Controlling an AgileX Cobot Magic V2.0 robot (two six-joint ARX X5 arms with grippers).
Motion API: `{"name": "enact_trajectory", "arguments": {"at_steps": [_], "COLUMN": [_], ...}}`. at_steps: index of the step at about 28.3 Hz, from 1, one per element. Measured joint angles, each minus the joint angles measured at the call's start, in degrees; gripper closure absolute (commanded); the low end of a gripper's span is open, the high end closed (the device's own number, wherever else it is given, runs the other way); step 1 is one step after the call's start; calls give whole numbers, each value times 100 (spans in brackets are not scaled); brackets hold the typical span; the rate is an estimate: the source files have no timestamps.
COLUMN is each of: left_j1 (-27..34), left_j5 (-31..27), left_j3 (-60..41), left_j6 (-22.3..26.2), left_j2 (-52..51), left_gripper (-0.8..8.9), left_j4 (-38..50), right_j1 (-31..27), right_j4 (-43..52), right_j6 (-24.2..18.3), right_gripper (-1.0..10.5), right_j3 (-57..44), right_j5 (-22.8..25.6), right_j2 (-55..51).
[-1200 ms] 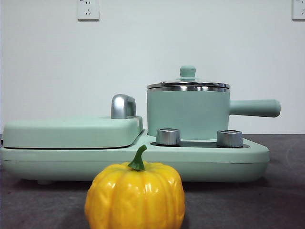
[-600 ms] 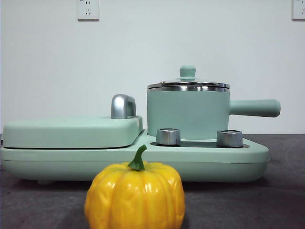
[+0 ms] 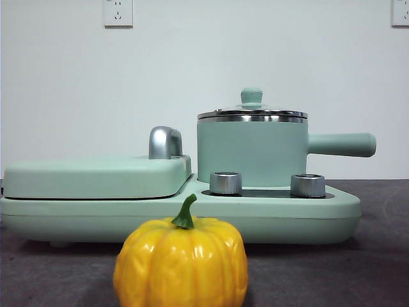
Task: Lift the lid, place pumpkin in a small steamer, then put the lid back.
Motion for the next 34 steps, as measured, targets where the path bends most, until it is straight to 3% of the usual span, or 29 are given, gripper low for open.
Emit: {"name": "enact_trajectory", "arguments": {"at_steps": [10, 20, 34], "left_j1": [0, 0, -2], "left_j5": [2, 2, 4], "left_j3": [723, 1799, 3289], "left_j6": [-131, 741, 1899], "left_j2": [184, 929, 2581], "left_gripper": [804, 803, 804], "left_j4": [-581, -1722, -2339], "right_j1": [0, 0, 0], "right_j4": [-597, -1134, -1565], "right_j6": [157, 127, -1099], "right_gripper": [919, 919, 919], "right_j3": [557, 1322, 2844], "right_j5": [-140, -612, -754], "right_j2": [83, 855, 2568]}}
